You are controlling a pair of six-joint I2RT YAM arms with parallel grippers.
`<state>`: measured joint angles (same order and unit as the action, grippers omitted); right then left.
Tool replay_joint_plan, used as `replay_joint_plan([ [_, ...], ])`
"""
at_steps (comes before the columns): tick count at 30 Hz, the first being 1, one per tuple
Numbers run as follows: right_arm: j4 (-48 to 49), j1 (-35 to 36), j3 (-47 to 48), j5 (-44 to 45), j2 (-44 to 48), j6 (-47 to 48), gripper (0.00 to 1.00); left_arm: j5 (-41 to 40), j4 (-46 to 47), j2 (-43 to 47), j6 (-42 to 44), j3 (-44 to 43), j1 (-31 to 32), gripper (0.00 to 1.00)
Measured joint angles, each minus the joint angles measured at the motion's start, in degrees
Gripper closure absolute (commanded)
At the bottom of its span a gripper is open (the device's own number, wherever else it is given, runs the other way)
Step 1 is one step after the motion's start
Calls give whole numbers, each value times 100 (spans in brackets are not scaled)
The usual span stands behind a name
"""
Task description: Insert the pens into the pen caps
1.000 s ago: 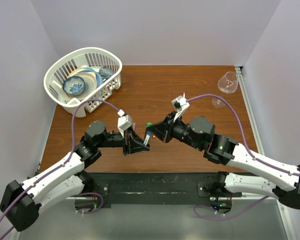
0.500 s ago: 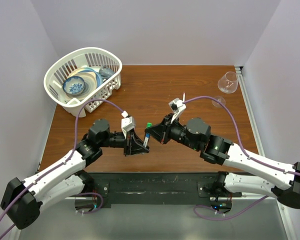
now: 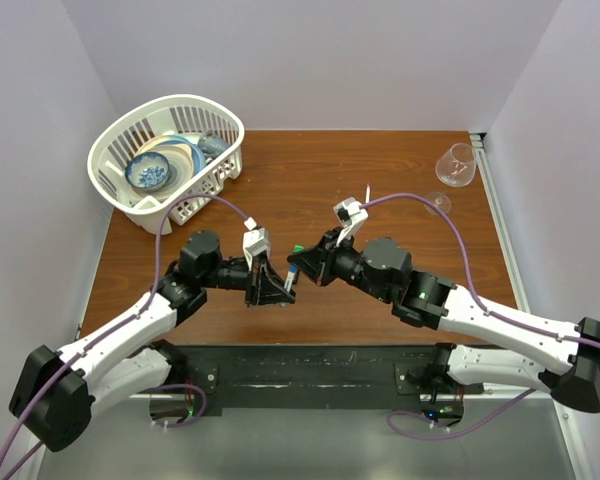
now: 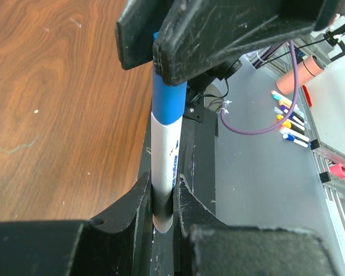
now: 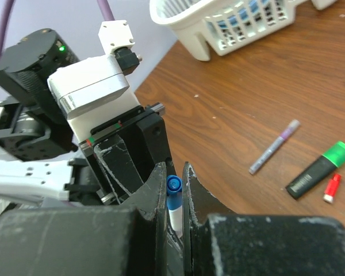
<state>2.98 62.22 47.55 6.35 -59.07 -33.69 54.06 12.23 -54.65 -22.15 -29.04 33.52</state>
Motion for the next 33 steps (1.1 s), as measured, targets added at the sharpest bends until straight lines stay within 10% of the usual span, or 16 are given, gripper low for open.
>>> replay_joint_plan([
  [33, 955, 76, -267, -319, -317, -136, 100, 1801, 179, -699, -87, -238, -675, 100],
])
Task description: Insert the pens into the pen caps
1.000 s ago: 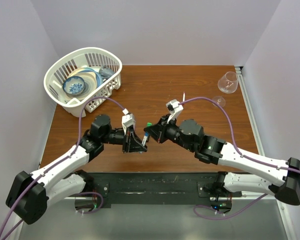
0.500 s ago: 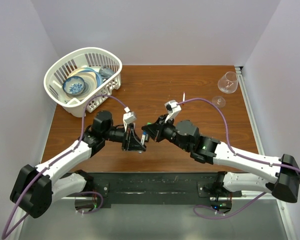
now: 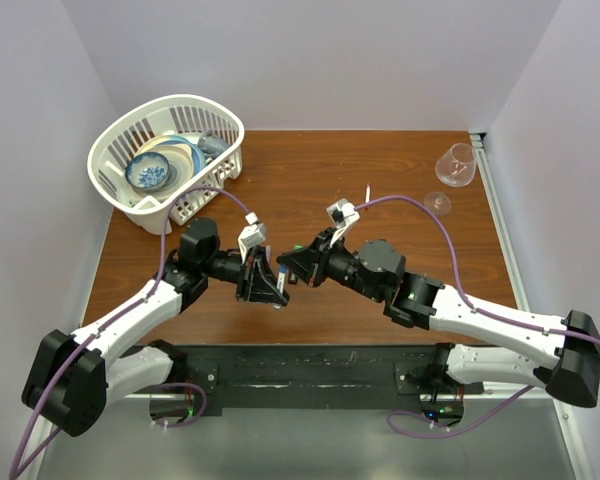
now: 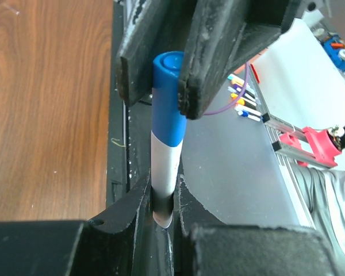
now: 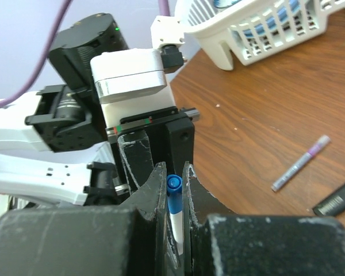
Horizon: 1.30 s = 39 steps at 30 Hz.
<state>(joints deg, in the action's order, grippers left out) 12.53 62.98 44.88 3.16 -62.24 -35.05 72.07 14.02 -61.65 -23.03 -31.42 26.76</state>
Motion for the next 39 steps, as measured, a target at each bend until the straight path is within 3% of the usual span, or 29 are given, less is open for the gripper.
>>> replay_joint_plan([
  [3, 24, 0, 59, -105, 4, 11, 100, 122, 179, 17, -44, 0, -2, 100],
  [4, -9, 0, 98, -116, 4, 11, 92, 125, 199, 44, -42, 0, -2, 100],
  [7, -264, 0, 306, -118, 7, -2, 86, 74, 186, 188, -11, 0, -17, 100],
  [11, -955, 46, 837, 42, 44, -42, 62, -195, 170, 455, 59, -26, -48, 100],
  [17, -3049, 680, 1276, 326, 332, -50, 41, -1449, 514, 876, 98, -247, -393, 100],
  [22, -3617, 654, 1624, 870, 874, 107, 29, -2468, -92, 942, 280, -280, -389, 100],
  [26, -3733, 654, 1589, 1263, 1405, 157, 25, -3762, -1128, 647, 485, -546, -389, 100],
  [32, -4026, 647, 970, 1670, 1982, 15, 24, -5709, -2590, -518, 632, -1224, -400, 100],
  [39, -4376, 645, 573, 1878, 2306, -59, 24, -6664, -3340, -1808, 597, -1438, -420, 97],
])
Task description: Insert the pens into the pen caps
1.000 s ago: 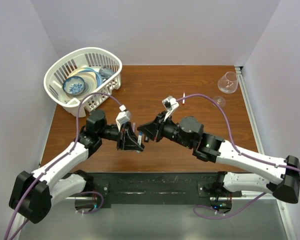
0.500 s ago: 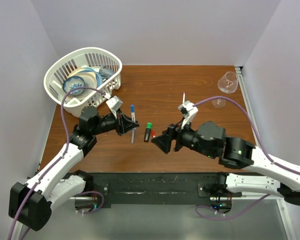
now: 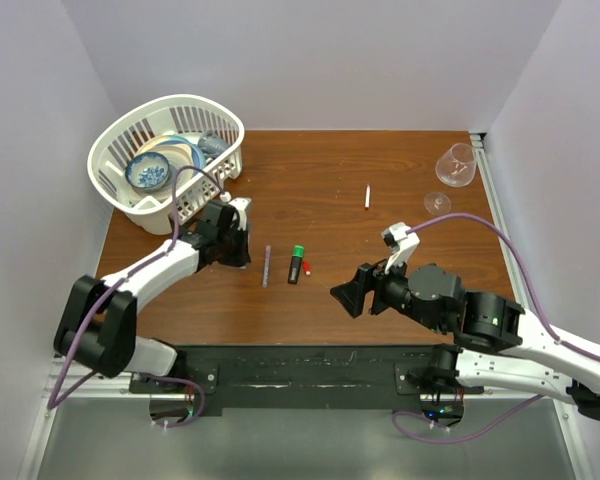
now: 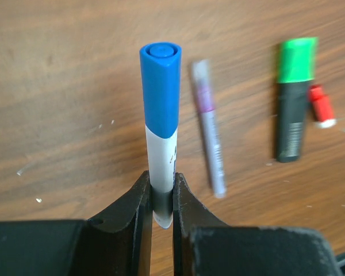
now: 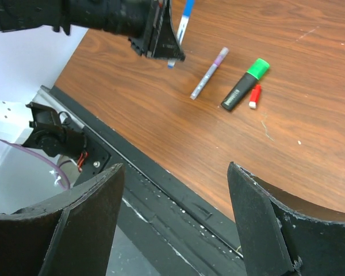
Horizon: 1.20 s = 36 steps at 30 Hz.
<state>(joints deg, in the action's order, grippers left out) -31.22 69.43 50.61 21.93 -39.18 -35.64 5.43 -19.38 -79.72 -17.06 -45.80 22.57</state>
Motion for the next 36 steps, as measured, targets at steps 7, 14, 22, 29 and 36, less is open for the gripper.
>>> replay_joint_plan([
  [7, -170, 0, -28, 160, 151, -37, 24, -92, -136, -774, -188, -7, 0, 84],
  [14, -205, 0, -52, 348, 177, -37, 24, 28, -129, -859, -376, -15, 0, 70],
  [22, -192, 0, -50, 658, -343, -31, 24, 286, -254, -649, -483, -17, 0, 33],
  [29, -181, -35, 90, 966, -1373, -39, 27, 411, -155, 621, -492, -15, 0, 11],
  [36, -26, -1305, 769, 769, -2702, 278, 30, 656, 186, 1663, -442, 201, 0, 0],
])
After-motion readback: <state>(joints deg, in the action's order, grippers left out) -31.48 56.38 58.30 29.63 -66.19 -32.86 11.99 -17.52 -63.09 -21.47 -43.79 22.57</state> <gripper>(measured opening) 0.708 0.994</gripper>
